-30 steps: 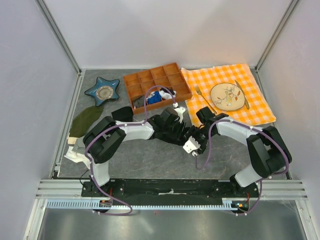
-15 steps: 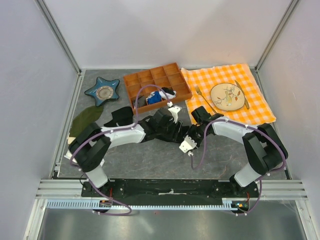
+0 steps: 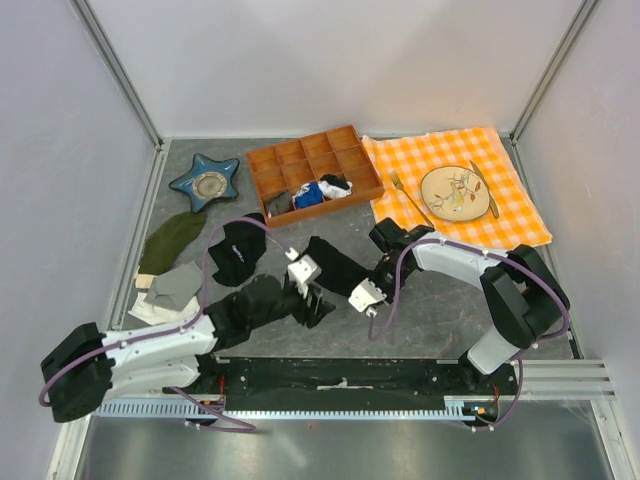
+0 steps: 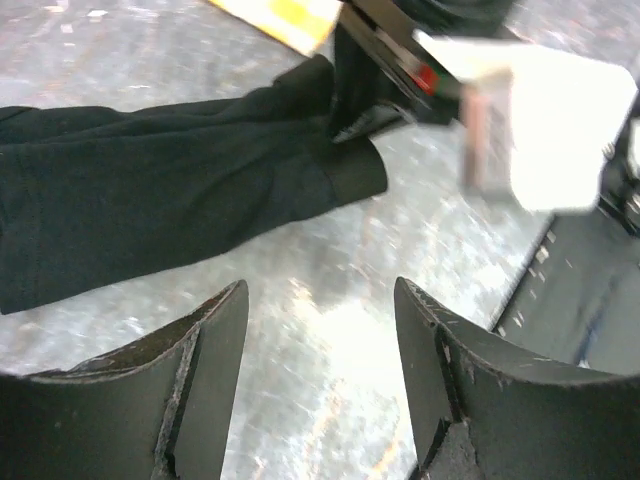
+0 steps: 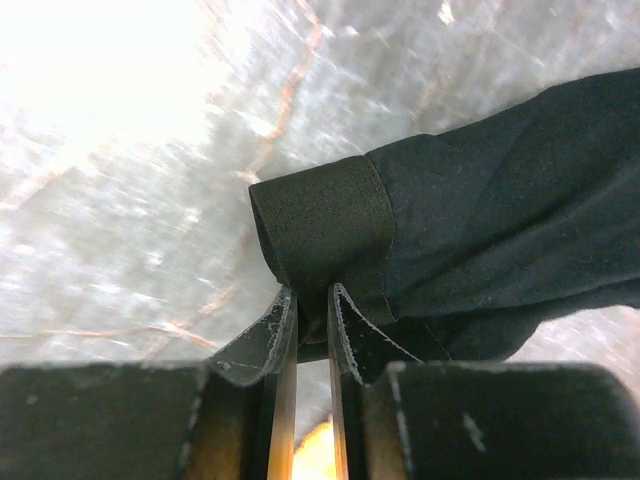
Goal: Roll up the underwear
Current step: Roll the underwear to the center of the board.
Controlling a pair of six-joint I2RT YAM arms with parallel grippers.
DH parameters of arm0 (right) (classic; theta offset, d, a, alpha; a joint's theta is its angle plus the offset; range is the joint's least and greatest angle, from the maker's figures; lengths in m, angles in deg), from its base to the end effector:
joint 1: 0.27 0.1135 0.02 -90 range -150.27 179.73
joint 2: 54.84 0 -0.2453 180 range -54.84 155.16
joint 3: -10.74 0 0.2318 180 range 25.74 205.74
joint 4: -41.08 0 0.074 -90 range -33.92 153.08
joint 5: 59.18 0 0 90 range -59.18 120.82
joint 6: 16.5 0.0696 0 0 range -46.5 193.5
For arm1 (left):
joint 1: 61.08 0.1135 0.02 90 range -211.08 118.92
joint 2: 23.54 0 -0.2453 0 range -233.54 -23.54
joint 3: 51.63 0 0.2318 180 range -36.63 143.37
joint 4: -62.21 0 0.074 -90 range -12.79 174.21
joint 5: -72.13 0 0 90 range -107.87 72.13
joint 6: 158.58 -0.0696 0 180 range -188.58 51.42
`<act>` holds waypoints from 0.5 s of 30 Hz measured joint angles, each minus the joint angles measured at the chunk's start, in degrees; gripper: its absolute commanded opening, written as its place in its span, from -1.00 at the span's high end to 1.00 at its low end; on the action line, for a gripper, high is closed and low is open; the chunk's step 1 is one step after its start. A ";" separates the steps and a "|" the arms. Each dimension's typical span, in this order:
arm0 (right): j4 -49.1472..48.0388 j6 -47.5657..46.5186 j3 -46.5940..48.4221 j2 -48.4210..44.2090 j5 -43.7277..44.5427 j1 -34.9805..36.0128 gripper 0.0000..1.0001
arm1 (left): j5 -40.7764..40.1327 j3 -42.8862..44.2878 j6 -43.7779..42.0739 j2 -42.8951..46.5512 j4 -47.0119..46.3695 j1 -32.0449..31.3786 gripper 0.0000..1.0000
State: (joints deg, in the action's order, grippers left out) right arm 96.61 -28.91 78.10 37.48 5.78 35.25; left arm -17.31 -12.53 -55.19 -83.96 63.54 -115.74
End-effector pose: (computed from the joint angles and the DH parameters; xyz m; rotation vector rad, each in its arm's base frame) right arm 0.1967 0.1766 0.1256 -2.5749 0.9360 0.3820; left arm 0.1425 -0.2022 0.1873 0.7290 1.9170 -0.7729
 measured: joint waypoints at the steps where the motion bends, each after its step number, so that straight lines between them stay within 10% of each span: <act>1: 2.16 1.25 0.61 0.24 -1.16 0.17 0.81 | -0.04 -3.61 -1.11 3.43 -2.62 -2.16 -0.34; 15: 20.83 33.94 11.26 11.56 -13.09 1.11 0.91 | -6.14 -17.70 -14.34 7.87 -18.29 -26.97 -0.45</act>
State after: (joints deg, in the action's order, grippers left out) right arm 117.44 5.03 89.36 49.04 -7.31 36.37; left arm -23.46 -30.24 -69.53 -76.09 45.25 -142.71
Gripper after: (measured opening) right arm 0.178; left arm 0.712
